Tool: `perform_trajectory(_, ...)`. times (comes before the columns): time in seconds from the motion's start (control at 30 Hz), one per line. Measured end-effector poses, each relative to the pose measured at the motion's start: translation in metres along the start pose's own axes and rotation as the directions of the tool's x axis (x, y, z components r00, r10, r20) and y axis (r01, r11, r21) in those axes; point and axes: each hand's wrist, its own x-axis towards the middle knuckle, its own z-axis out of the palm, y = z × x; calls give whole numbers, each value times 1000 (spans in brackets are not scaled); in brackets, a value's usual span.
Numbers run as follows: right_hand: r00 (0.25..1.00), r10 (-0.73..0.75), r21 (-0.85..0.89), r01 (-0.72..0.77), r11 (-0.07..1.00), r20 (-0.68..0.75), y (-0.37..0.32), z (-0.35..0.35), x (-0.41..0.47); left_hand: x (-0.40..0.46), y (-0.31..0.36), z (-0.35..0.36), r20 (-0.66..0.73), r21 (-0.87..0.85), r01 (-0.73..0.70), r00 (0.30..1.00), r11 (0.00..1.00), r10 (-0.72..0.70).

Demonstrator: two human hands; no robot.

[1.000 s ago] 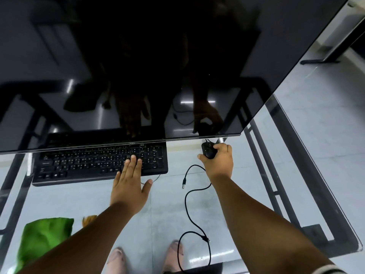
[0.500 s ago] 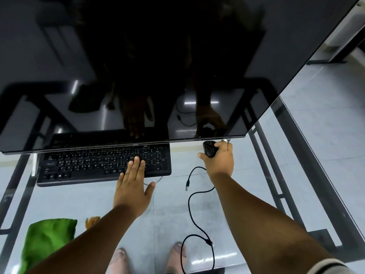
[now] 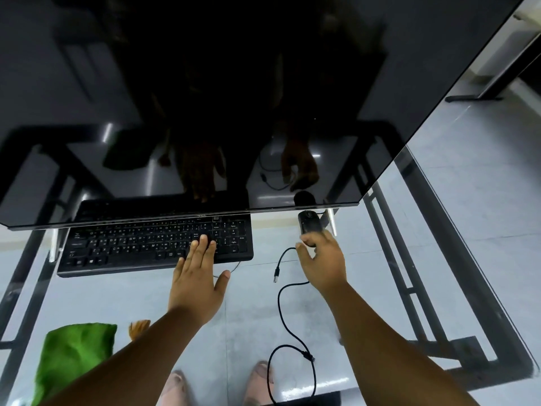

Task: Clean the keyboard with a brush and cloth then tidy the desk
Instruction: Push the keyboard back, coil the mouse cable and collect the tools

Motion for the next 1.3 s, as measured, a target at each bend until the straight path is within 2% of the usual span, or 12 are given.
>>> perform_trajectory(0.1, 992, 38, -103, -26, 994, 116, 7, -2, -14, -10, -1, -2, -10, -28, -24, 1000, 999, 23)
perform_trajectory(0.3, 979, 164, -178, -140, 974, 123, 8, -6, -22, -27, -8, -7, -78, -91, -55, 996, 994, 48)
perform_trajectory(0.4, 978, 136, -61, -128, 990, 160, -4, -9, -20, -31, -7, -11, -48, -293, 14, 998, 956, -30)
perform_trajectory(0.5, 978, 68, 149, -98, 984, 196, -32, -9, -20, -31, -2, -21, 73, -545, 132, 991, 828, -110)
perform_trajectory(0.6, 976, 19, 312, -87, 946, 216, -61, -6, -18, -27, 8, -36, 171, -706, 185, 981, 684, -89)
perform_trajectory(0.77, 959, -76, 445, -55, 894, 272, -102, -1, -15, -24, 8, -65, 168, -771, 208, 978, 601, -123)
perform_trajectory(0.9, 948, -133, 472, -21, 881, 289, -129, 2, -12, -18, -6, -83, 127, -747, 160, 987, 645, -97)
perform_trajectory(1.0, 946, -146, 459, -3, 889, 290, -143, 5, -8, -17, -15, -96, 211, -756, 216, 974, 618, -83)
perform_trajectory(1.07, 943, -142, 415, 5, 910, 301, -147, 8, -4, -17, -19, -107, 319, -821, 295, 947, 489, -37)
perform_trajectory(1.17, 921, -116, 342, -19, 939, 371, -148, 13, -1, -24, -23, -126, 531, -845, 512, 836, 155, 136)
perform_trajectory(1.23, 900, -81, 313, -64, 948, 429, -147, 21, -2, -27, -27, -134, 610, -784, 617, 748, 67, 261)
perform_trajectory(1.3, 871, -50, 325, -128, 937, 489, -145, 28, -5, -27, -31, -141, 637, -737, 675, 680, 29, 362)
